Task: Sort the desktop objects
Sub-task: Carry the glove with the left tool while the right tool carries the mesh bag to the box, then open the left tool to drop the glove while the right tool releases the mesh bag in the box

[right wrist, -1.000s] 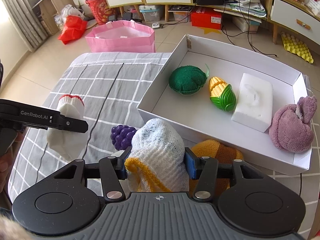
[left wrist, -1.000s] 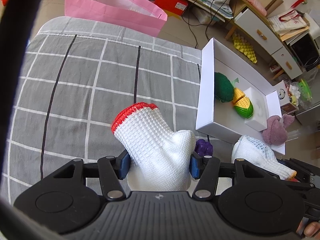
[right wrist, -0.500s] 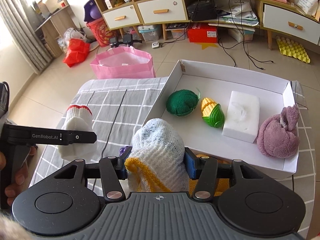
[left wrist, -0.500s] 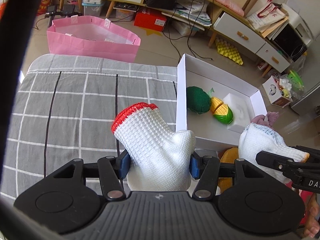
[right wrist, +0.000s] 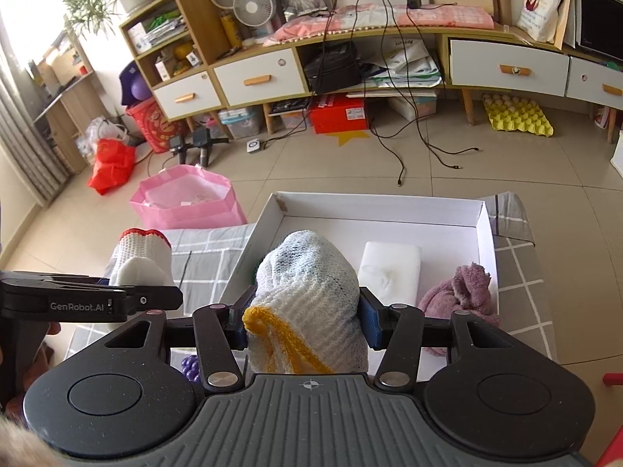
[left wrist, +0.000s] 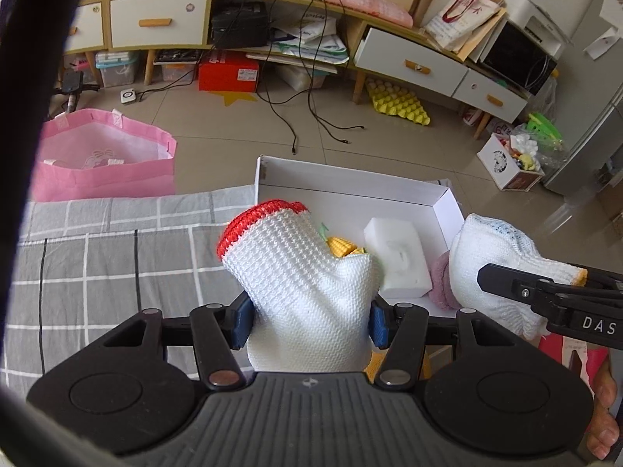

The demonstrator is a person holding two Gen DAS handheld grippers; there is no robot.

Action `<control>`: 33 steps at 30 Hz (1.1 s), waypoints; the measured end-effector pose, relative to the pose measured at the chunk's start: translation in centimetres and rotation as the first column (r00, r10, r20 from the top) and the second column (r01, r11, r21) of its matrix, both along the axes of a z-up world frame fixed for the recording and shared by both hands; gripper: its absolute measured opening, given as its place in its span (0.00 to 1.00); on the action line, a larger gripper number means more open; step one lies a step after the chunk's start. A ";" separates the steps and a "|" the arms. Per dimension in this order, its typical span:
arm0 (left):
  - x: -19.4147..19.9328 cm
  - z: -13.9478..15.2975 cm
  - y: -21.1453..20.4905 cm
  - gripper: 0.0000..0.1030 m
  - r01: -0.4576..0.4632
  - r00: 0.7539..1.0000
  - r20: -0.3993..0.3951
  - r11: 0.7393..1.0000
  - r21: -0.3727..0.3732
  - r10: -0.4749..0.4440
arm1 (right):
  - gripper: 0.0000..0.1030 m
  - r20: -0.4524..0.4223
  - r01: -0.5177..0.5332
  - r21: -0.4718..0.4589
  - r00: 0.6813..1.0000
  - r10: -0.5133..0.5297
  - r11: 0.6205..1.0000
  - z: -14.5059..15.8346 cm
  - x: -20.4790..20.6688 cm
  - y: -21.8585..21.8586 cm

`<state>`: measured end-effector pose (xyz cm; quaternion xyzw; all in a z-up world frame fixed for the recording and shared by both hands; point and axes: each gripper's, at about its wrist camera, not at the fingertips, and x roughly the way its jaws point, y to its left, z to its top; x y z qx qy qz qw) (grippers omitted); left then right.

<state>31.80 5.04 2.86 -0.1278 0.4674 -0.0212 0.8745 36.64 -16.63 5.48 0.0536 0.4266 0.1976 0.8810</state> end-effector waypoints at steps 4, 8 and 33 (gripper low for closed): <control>2.4 -0.9 -1.3 0.51 0.027 1.000 -0.008 1.000 -0.005 -0.027 | 0.56 0.015 0.044 -0.028 0.999 -0.043 0.999 -0.8 1.6 -0.9; 4.4 -2.2 -2.3 0.51 0.043 0.999 -0.026 0.999 0.020 -0.043 | 0.56 0.012 0.072 -0.028 0.997 -0.072 0.997 -2.0 3.2 -1.7; 7.1 -6.2 -2.7 0.55 0.042 0.995 -0.096 0.999 0.016 -0.041 | 0.87 0.042 0.079 -0.047 0.996 -0.077 0.996 -6.0 6.0 -0.9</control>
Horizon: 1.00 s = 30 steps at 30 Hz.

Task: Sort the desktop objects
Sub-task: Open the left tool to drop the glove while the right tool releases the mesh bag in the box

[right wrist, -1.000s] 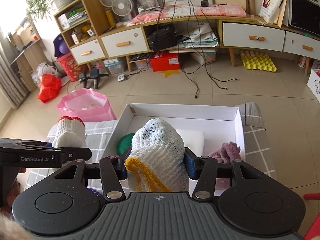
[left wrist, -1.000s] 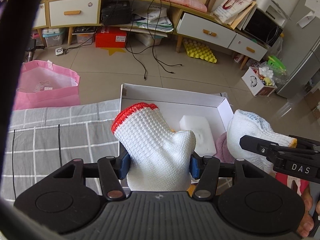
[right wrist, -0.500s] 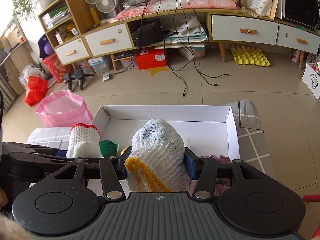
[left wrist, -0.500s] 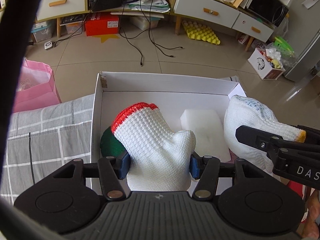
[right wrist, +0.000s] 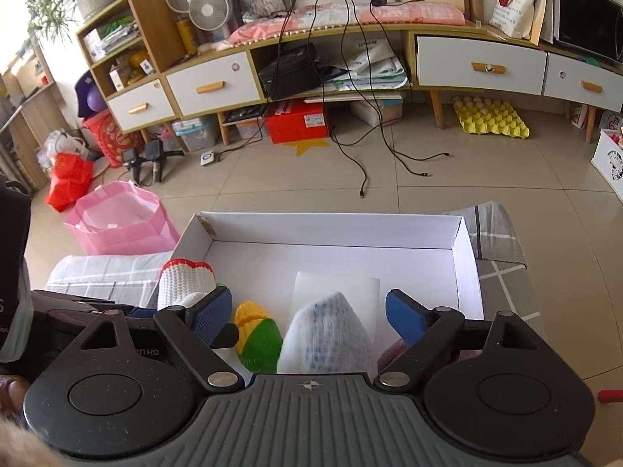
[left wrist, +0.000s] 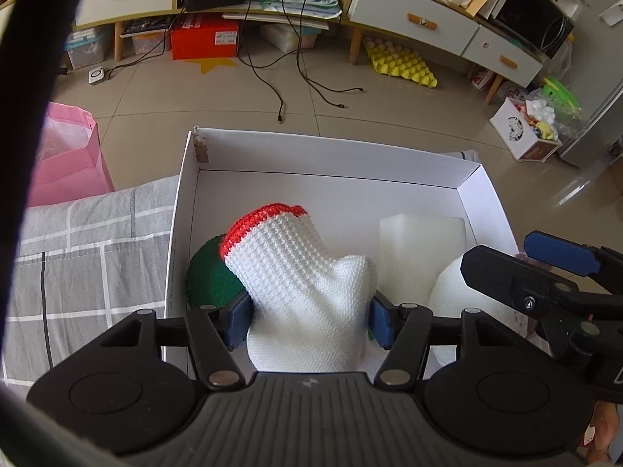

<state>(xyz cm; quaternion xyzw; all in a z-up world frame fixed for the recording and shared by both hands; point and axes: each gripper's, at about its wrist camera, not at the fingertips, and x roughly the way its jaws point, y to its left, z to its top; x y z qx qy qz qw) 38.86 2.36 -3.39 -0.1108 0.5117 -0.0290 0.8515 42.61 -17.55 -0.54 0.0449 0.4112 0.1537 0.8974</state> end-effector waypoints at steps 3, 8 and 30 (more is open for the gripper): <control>-0.1 0.5 -0.1 0.56 -0.003 1.000 0.007 1.000 -0.009 0.003 | 0.87 0.009 -0.005 0.001 1.000 0.005 1.000 0.4 -0.1 0.1; -0.5 2.2 0.2 0.56 -0.025 0.999 0.043 1.000 -0.003 0.026 | 0.87 0.030 0.005 0.011 1.000 -0.005 1.000 1.4 -0.3 -0.3; -11.8 1.4 3.4 0.62 -0.044 0.995 -0.093 0.998 -0.053 0.039 | 0.98 -0.134 -0.091 -0.029 0.987 0.086 0.995 2.8 -8.8 -1.2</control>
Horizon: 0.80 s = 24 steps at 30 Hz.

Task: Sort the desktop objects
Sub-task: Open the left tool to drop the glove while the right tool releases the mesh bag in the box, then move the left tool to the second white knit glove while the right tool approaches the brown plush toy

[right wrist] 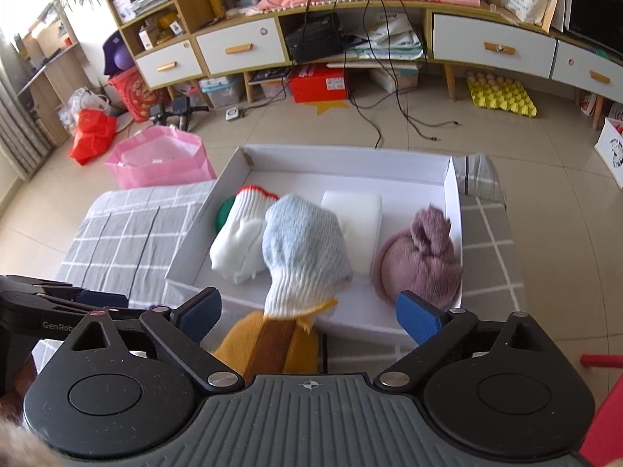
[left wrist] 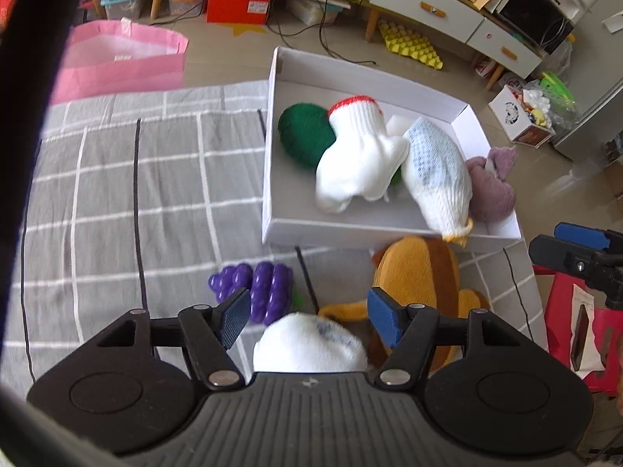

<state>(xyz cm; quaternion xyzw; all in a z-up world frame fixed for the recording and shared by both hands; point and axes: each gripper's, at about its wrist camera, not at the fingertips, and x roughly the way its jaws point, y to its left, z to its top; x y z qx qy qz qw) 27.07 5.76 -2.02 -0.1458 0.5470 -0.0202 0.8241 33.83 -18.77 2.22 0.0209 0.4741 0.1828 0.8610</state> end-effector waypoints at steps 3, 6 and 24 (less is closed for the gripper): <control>-1.2 -0.6 0.0 0.65 0.001 1.000 -0.025 1.000 -0.016 -0.001 | 0.99 -0.060 -0.011 -0.025 0.998 0.010 1.000 -2.0 -1.5 0.6; -1.6 -1.2 -0.1 0.66 -0.003 0.999 -0.043 0.999 -0.051 0.001 | 0.99 -0.110 -0.011 -0.054 0.994 0.005 0.998 -3.8 -2.0 1.3; 0.3 -2.3 -3.6 0.68 0.086 0.996 -0.027 0.996 0.037 -0.085 | 0.99 -0.139 -0.008 -0.074 0.990 -0.002 0.997 -6.0 -1.3 3.0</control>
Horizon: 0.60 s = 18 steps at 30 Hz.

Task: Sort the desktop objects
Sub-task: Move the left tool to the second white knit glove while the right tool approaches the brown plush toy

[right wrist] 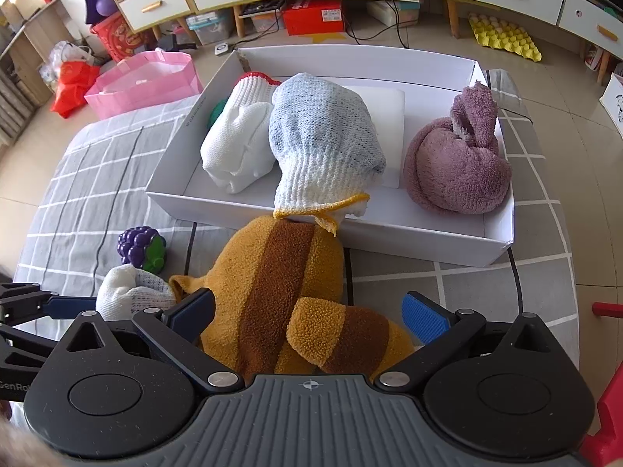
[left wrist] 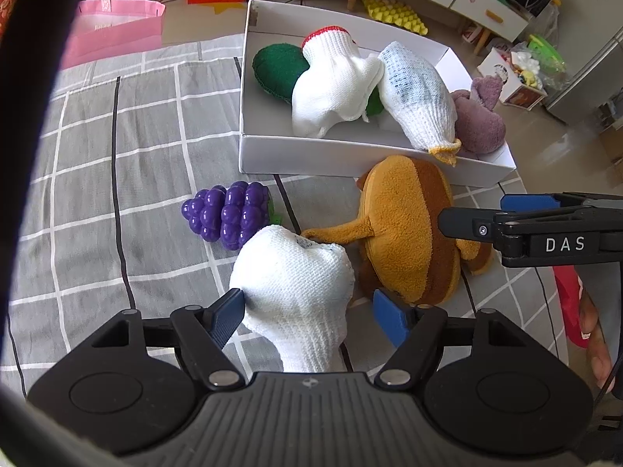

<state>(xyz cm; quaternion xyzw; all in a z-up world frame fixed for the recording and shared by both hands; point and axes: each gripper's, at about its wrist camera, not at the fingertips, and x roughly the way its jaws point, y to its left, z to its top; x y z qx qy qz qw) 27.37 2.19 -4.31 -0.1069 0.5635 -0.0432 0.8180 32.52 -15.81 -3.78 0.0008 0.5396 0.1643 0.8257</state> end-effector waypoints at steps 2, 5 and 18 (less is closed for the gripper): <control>0.1 0.0 -0.4 0.68 0.007 1.000 0.010 0.999 0.032 -0.007 | 0.99 0.001 0.001 -0.003 1.000 -0.001 1.000 -0.1 0.1 0.2; -0.2 -0.2 -0.7 0.68 0.015 1.000 0.012 0.999 0.042 -0.016 | 0.99 0.002 0.000 -0.006 1.000 0.000 1.000 -0.1 0.2 0.6; -1.1 -0.3 -0.8 0.68 0.038 0.999 0.018 0.996 0.079 -0.039 | 0.99 0.014 -0.016 -0.014 1.000 0.016 1.000 0.5 0.0 1.5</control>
